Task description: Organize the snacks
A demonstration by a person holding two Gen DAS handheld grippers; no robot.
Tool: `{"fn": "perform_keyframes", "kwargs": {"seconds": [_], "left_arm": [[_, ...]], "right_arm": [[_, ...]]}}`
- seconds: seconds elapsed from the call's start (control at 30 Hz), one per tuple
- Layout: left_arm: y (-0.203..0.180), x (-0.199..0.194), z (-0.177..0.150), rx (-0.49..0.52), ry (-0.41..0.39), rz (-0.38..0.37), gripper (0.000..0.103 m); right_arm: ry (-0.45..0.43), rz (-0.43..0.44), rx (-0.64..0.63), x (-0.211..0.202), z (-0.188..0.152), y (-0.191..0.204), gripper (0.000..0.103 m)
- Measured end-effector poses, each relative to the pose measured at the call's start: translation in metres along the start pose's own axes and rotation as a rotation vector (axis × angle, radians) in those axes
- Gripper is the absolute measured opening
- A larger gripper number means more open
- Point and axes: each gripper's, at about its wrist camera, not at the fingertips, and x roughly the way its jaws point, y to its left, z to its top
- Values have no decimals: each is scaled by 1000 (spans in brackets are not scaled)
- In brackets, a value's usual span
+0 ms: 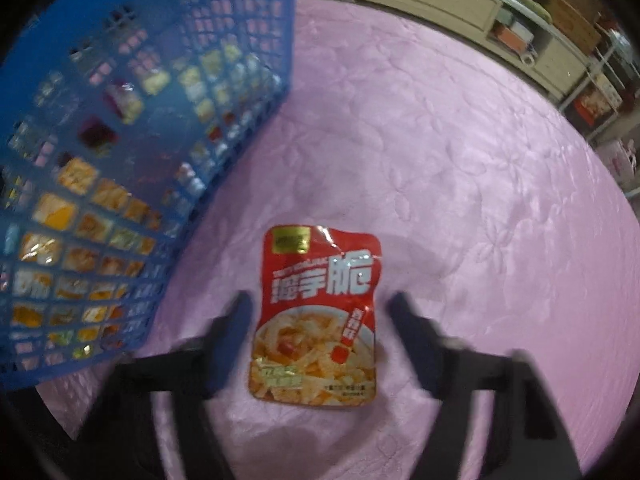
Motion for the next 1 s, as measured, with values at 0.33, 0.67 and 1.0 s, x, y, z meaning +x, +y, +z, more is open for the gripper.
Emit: {"fn": "perform_keyframes", "kwargs": {"seconds": [0.33, 0.67, 1.0], "left_arm": [[-1, -14, -3, 0, -25, -2, 103], [6, -56, 1, 0, -94, 5, 103], [34, -79, 1, -30, -140, 17, 103]], "right_arm": [[0, 46, 50, -19, -13, -14, 31], [-152, 47, 44, -108, 0, -4, 31], [-252, 88, -36, -152, 38, 39, 31]]}}
